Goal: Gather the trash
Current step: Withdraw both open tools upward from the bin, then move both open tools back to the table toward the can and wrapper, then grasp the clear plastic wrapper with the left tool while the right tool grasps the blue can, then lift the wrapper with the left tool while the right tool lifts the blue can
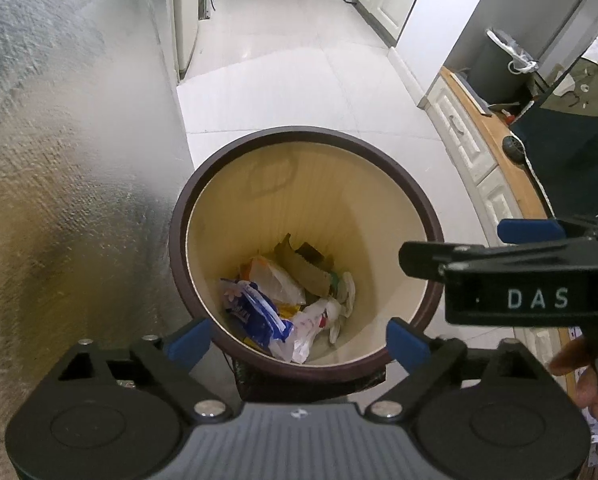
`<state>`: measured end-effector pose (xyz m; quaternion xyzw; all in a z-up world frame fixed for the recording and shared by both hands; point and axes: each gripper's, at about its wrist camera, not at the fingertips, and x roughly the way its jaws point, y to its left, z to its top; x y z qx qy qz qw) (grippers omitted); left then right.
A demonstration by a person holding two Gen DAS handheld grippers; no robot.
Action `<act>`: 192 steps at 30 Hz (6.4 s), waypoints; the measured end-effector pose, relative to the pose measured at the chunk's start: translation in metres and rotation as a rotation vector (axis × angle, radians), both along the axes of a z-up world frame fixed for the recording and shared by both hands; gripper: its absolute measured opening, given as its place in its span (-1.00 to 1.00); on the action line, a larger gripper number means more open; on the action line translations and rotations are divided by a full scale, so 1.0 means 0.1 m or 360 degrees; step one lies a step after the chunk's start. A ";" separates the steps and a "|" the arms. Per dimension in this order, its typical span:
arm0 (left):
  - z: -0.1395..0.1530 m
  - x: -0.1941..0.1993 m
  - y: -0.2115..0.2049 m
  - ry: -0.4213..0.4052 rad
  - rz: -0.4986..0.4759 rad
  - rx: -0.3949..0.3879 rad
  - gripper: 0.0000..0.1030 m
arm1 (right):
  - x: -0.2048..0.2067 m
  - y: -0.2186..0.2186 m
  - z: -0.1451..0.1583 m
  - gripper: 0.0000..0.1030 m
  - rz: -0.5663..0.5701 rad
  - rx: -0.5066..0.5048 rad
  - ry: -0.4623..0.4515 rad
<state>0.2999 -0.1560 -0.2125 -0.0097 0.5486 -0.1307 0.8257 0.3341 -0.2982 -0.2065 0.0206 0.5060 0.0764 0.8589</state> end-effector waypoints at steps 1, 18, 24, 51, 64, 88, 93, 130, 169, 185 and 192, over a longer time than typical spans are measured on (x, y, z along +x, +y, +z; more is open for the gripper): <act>0.02 -0.02 0.01 -0.0008 -0.0002 -0.0001 0.93 | -0.04 0.01 0.02 1.00 -0.0001 -0.0005 -0.0005; 0.47 -0.47 0.11 -0.0223 -0.0092 -0.0037 1.00 | -0.73 -0.22 0.47 1.00 -0.0126 -0.0055 -0.0177; 0.69 -0.63 0.17 -0.0337 -0.0100 -0.0043 1.00 | -1.00 -0.30 0.66 1.00 -0.0191 -0.0045 -0.0248; 2.10 -1.36 0.83 -0.1015 -0.0096 -0.0146 1.00 | -1.90 0.03 1.90 1.00 -0.0278 -0.0065 -0.0775; 2.44 -1.36 1.48 -0.1186 0.0057 -0.0140 1.00 | -1.67 0.59 2.22 1.00 -0.0141 -0.0100 -0.0868; 2.63 -0.93 3.24 -0.1219 0.0449 0.0099 1.00 | -0.56 2.42 2.35 1.00 0.0339 0.0055 -0.0895; 2.62 -0.74 3.57 -0.1216 0.0509 0.0138 1.00 | -0.28 2.84 2.33 1.00 0.0444 0.0087 -0.0885; 1.73 1.67 5.33 -0.1083 0.0862 -0.0047 1.00 | 1.75 4.24 1.97 1.00 0.0134 0.0831 -0.0590; 1.54 2.01 5.63 -0.0963 0.1011 -0.0478 0.05 | 2.13 5.04 1.49 -0.47 0.0060 0.1171 -0.0454; 1.85 1.43 4.67 -0.1125 0.0680 -0.0039 -0.07 | 1.37 4.27 1.67 -0.47 0.0074 0.0852 -0.0595; 1.88 0.87 4.26 -0.1091 0.0655 0.0007 -0.07 | 0.99 3.99 1.73 -0.47 0.0107 0.0724 -0.0610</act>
